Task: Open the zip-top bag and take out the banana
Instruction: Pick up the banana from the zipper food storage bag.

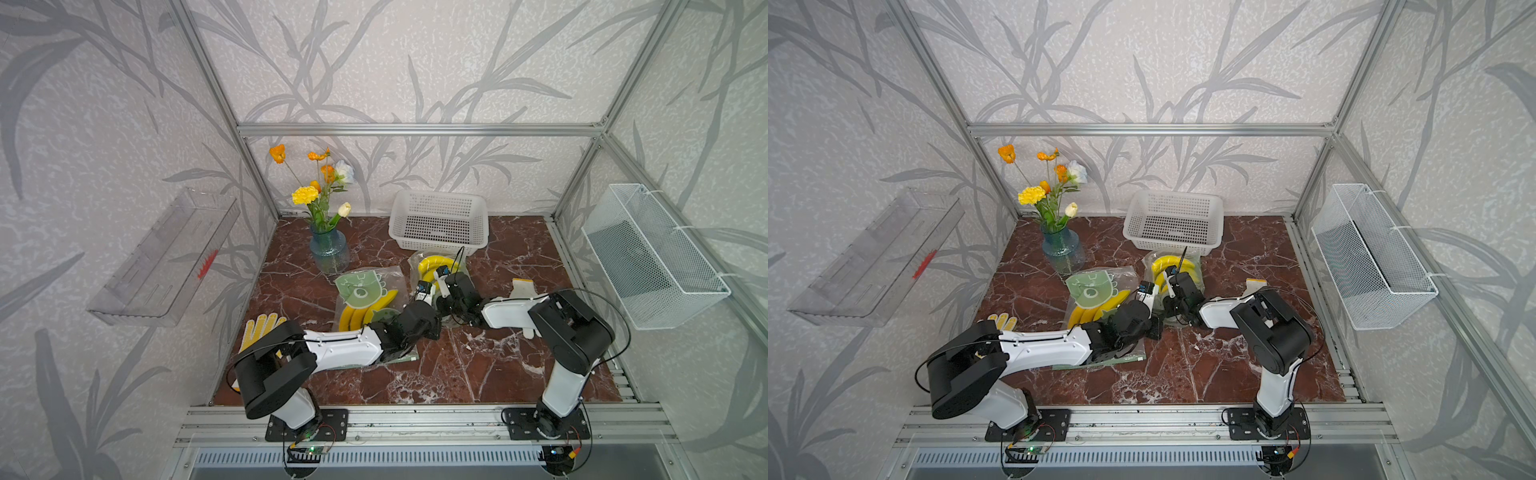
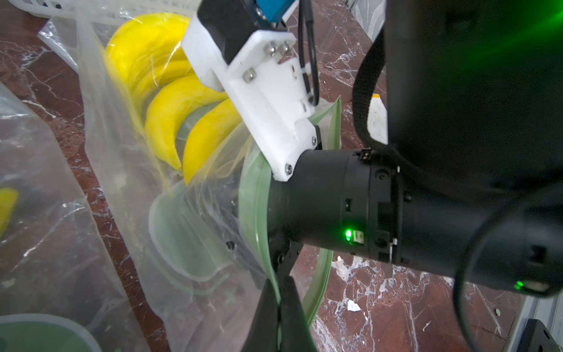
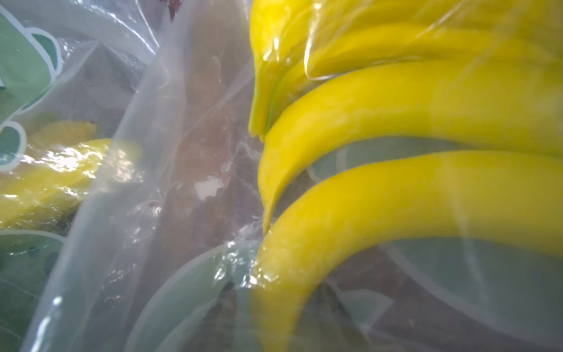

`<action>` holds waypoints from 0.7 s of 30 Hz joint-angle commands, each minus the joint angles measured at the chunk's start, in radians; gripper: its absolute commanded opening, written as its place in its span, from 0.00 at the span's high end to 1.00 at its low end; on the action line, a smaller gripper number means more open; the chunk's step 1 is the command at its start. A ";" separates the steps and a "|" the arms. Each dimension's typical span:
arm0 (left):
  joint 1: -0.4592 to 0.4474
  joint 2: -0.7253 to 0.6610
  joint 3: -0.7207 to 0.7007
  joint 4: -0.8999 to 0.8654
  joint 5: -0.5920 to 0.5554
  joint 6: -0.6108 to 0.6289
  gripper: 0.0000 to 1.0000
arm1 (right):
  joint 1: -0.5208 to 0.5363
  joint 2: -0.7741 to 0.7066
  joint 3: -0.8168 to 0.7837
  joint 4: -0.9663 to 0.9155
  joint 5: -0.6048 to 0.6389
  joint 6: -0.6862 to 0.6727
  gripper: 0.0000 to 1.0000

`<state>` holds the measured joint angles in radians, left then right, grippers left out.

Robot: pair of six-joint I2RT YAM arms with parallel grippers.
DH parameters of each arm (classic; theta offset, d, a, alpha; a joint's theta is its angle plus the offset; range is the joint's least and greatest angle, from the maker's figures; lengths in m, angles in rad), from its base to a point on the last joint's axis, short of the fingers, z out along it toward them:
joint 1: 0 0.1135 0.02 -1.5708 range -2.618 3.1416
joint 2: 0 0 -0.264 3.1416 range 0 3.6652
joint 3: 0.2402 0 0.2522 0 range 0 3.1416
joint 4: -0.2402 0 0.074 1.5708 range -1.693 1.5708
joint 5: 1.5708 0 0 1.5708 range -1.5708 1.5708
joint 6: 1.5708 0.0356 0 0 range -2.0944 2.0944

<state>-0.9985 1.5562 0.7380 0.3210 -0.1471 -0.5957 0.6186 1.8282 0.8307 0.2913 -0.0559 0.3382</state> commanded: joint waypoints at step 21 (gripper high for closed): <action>0.023 -0.016 0.021 -0.101 -0.088 0.024 1.00 | -0.014 -0.099 -0.042 -0.262 -0.080 0.035 0.84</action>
<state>-0.9859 1.5551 0.7307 0.2676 -0.1921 -0.5907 0.6075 1.7699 0.8192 0.1650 -0.0940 0.3767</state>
